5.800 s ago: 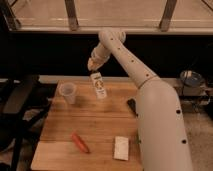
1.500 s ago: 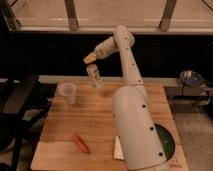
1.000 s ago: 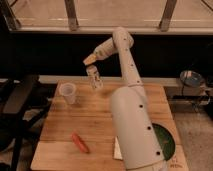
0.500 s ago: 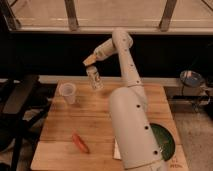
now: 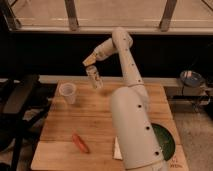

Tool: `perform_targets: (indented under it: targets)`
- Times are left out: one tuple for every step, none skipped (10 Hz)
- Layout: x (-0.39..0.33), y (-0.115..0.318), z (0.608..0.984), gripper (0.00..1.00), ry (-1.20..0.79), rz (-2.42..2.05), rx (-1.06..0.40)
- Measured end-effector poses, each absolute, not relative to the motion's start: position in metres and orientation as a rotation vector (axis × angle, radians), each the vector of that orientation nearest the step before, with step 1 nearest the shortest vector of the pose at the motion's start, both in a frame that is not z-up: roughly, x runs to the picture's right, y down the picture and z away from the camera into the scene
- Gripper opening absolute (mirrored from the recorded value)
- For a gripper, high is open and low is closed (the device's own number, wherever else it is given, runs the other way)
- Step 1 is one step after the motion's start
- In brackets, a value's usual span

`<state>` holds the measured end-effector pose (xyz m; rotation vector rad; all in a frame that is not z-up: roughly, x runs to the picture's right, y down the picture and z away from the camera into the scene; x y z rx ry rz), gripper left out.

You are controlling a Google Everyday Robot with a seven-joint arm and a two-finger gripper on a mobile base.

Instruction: Stand the bottle upright

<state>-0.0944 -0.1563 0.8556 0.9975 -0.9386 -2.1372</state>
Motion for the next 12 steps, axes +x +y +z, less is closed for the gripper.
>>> perform_targets:
  targets:
    - [-0.091, -0.157, 0.852, 0.00, -0.932, -2.146, 1.043]
    - [-0.090, -0.156, 0.850, 0.00, -0.933, -2.145, 1.080]
    - [-0.090, -0.154, 0.848, 0.00, -0.934, -2.142, 1.115]
    - [-0.087, -0.153, 0.846, 0.00, -0.932, -2.139, 1.147]
    - [-0.083, -0.151, 0.844, 0.00, -0.934, -2.143, 1.176]
    - [-0.083, -0.148, 0.842, 0.00, -0.942, -2.151, 1.203]
    - [-0.084, -0.146, 0.840, 0.00, -0.949, -2.158, 1.222]
    - [-0.082, -0.142, 0.839, 0.00, -0.955, -2.166, 1.246]
    - [-0.080, -0.140, 0.837, 0.00, -0.954, -2.167, 1.266]
    - [-0.078, -0.136, 0.838, 0.00, -0.954, -2.167, 1.279]
    - [-0.077, -0.133, 0.839, 0.00, -0.953, -2.165, 1.299]
    - [-0.077, -0.129, 0.842, 0.00, -0.954, -2.157, 1.315]
